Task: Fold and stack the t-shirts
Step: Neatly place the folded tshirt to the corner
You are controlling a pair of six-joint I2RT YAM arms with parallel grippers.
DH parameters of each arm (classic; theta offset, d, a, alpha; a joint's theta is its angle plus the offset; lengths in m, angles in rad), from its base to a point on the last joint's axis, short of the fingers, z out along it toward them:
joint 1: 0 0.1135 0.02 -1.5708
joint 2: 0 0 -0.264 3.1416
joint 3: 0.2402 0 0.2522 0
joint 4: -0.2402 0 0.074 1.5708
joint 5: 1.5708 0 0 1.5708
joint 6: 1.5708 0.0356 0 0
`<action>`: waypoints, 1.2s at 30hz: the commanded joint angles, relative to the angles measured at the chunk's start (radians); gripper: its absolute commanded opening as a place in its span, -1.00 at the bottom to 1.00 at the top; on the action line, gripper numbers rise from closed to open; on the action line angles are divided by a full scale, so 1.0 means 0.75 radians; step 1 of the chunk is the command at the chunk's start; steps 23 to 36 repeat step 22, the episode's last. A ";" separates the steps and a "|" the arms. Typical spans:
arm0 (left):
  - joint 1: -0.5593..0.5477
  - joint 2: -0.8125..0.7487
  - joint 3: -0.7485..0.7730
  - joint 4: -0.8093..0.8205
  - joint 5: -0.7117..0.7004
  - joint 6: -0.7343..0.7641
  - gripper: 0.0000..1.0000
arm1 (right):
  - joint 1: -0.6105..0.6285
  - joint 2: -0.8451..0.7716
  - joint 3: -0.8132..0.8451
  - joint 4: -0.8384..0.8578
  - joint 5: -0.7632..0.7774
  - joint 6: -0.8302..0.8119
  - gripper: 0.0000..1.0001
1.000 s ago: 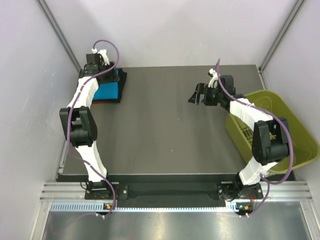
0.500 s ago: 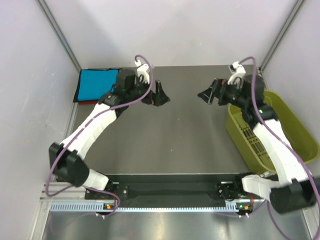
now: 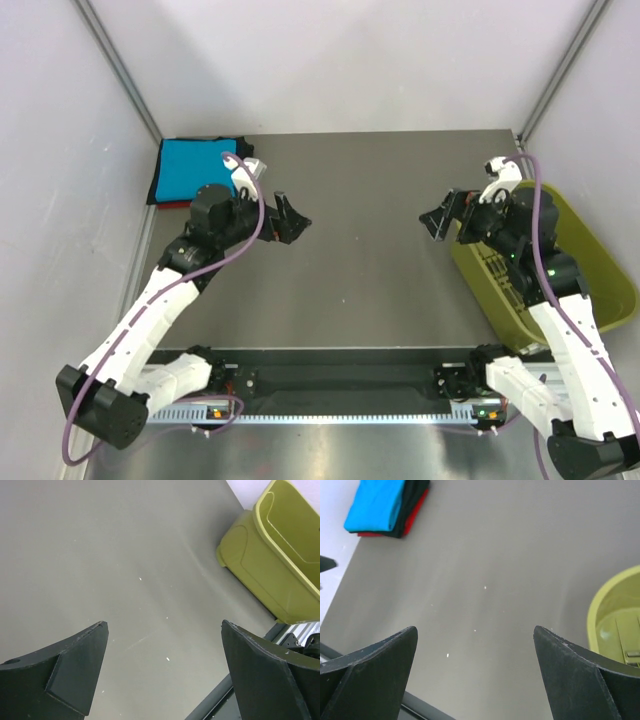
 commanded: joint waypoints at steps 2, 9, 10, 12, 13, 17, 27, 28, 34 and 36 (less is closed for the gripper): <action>-0.001 -0.076 -0.009 0.103 -0.002 0.002 0.98 | 0.001 -0.028 -0.003 -0.025 0.063 -0.010 0.99; -0.001 -0.091 0.026 0.060 -0.011 0.008 0.98 | 0.001 -0.030 0.005 -0.015 0.065 -0.012 1.00; -0.001 -0.095 0.028 0.056 -0.019 0.006 0.98 | 0.001 -0.030 0.003 -0.017 0.063 -0.012 0.99; -0.001 -0.103 0.028 0.056 -0.027 0.004 0.98 | 0.001 -0.030 -0.005 -0.023 0.063 -0.012 0.99; 0.001 -0.103 0.024 0.060 -0.029 0.004 0.98 | 0.001 -0.030 -0.007 -0.023 0.063 -0.016 0.99; -0.001 -0.101 0.024 0.058 -0.027 0.006 0.98 | 0.001 -0.038 -0.015 -0.029 0.067 -0.020 0.99; -0.001 -0.091 0.022 0.058 -0.017 0.002 0.98 | 0.001 -0.044 -0.028 -0.015 0.079 -0.026 0.99; -0.001 -0.091 0.022 0.058 -0.017 0.002 0.98 | 0.001 -0.044 -0.028 -0.015 0.079 -0.026 0.99; -0.001 -0.091 0.022 0.058 -0.017 0.002 0.98 | 0.001 -0.044 -0.028 -0.015 0.079 -0.026 0.99; -0.001 -0.091 0.022 0.058 -0.017 0.002 0.98 | 0.001 -0.044 -0.028 -0.015 0.079 -0.026 0.99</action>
